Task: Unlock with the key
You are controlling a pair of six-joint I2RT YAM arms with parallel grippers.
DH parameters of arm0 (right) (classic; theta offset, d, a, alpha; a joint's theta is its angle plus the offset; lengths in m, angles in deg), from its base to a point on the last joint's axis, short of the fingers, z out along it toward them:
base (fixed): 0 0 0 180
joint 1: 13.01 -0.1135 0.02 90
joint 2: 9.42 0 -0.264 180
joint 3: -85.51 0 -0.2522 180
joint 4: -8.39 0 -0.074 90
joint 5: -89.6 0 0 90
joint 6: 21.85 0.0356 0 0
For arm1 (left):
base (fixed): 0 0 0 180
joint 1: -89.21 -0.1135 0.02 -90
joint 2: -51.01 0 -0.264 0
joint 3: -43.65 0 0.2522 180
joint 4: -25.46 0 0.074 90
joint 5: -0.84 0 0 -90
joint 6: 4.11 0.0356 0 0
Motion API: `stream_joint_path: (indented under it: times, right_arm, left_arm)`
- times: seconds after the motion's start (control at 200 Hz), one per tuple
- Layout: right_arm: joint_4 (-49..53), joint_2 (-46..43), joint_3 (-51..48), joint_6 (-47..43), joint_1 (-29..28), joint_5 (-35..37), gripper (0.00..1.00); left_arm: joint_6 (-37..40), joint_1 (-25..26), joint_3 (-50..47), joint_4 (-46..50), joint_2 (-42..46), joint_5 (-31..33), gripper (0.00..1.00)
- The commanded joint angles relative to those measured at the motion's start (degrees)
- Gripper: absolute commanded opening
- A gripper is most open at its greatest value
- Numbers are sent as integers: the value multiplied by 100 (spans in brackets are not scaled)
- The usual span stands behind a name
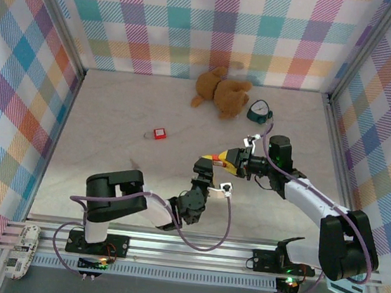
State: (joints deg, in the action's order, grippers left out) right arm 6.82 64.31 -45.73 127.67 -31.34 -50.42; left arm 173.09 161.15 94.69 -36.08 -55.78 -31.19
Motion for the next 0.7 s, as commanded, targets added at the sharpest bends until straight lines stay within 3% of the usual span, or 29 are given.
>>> stream_joint_path:
  times: [0.0, 0.18, 0.27, 0.35, 0.465, 0.575, 0.695]
  right_arm:
    - [42, -115, 184, -290, 31, 16, 32]
    - [378, -184, 262, -617, 107, 95, 31]
    - [545, -216, 294, -819, 153, 147, 31]
    - [661, -235, 315, -959, 210, 176, 31]
    - [792, -268, 358, -1131, 267, 253, 31]
    - [906, -297, 364, -1286, 271, 309, 31]
    - [858, -281, 332, -1311, 273, 255, 31]
  left_arm:
    - [-193, 90, -145, -179, 407, 22, 87]
    - [-423, 106, -469, 120, 994, -13, 87]
    - [-1060, 77, -452, 1340, 1550, -85, 86]
    - [-2088, -41, -248, 3117, 2299, -375, 83]
    - [-3928, -502, 432, 6277, 3378, -1549, 77]
    - [-4519, -1104, 779, 7531, 3998, -2980, 70]
    - [-4897, -1681, 1303, 8480, 4097, -4197, 66]
